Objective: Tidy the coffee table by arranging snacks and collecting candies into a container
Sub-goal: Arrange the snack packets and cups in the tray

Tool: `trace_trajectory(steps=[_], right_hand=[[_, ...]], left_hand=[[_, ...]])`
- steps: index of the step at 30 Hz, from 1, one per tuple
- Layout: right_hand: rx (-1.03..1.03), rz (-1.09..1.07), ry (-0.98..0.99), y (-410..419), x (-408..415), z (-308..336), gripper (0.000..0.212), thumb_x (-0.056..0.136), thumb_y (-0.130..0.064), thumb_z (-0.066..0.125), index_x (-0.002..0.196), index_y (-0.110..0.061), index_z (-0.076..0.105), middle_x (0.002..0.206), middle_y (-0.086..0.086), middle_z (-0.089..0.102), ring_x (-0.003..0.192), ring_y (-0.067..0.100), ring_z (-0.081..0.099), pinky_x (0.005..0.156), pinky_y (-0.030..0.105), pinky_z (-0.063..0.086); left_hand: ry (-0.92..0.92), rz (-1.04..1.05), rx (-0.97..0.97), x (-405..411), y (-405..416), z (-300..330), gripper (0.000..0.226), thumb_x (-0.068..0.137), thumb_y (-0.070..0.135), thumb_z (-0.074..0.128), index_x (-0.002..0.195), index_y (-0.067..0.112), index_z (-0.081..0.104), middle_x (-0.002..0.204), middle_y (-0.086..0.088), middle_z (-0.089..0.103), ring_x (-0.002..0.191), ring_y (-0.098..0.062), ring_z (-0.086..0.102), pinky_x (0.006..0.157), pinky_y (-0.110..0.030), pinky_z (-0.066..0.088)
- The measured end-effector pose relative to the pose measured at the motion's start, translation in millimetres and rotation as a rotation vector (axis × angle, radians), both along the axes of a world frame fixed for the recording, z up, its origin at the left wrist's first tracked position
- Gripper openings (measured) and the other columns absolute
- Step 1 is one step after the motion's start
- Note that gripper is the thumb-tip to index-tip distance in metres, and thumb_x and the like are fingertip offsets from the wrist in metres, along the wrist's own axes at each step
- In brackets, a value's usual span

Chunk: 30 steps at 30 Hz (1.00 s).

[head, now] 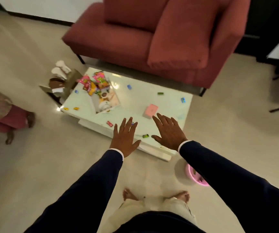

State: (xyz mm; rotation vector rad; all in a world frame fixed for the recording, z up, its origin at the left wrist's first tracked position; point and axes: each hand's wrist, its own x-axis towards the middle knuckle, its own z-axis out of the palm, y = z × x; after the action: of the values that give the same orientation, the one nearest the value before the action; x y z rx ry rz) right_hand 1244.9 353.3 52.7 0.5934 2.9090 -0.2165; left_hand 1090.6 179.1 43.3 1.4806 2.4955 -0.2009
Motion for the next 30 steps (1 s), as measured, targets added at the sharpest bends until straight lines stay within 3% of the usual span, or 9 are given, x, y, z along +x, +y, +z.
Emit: trace_trajectory(steps=[8, 16, 30], right_hand=[[0.021, 0.097, 0.125, -81, -155, 57, 0.083, 0.095, -0.061, 0.049, 0.159, -0.017, 0.019, 0.167, 0.010, 0.021, 0.148, 0.033, 0.032, 0.120, 0.054, 0.027], [0.024, 0.205, 0.127, -127, -266, 77, 0.082, 0.096, -0.061, 0.049, 0.159, -0.020, 0.018, 0.167, 0.007, 0.021, 0.150, 0.031, 0.029, 0.121, 0.054, 0.025], [-0.029, 0.291, 0.080, -139, -487, 43, 0.082, 0.096, -0.060, 0.052, 0.159, -0.019, 0.019, 0.166, 0.010, 0.023, 0.151, 0.034, 0.028, 0.120, 0.059, 0.026]], left_hand=[[0.067, 0.177, 0.098, -120, -108, 47, 0.079, 0.102, 0.060, 0.035, 0.162, 0.024, 0.001, 0.171, -0.003, -0.015, 0.157, -0.028, -0.012, 0.123, -0.058, 0.001], [0.096, 0.312, 0.183, -209, -177, 69, 0.079, 0.100, 0.060, 0.039, 0.162, 0.024, 0.007, 0.171, -0.004, -0.009, 0.158, -0.029, -0.008, 0.123, -0.058, 0.005], [0.072, 0.418, 0.166, -395, -190, 55, 0.080, 0.099, 0.057, 0.046, 0.161, 0.024, 0.010, 0.172, -0.004, -0.001, 0.158, -0.029, -0.003, 0.122, -0.060, 0.008]])
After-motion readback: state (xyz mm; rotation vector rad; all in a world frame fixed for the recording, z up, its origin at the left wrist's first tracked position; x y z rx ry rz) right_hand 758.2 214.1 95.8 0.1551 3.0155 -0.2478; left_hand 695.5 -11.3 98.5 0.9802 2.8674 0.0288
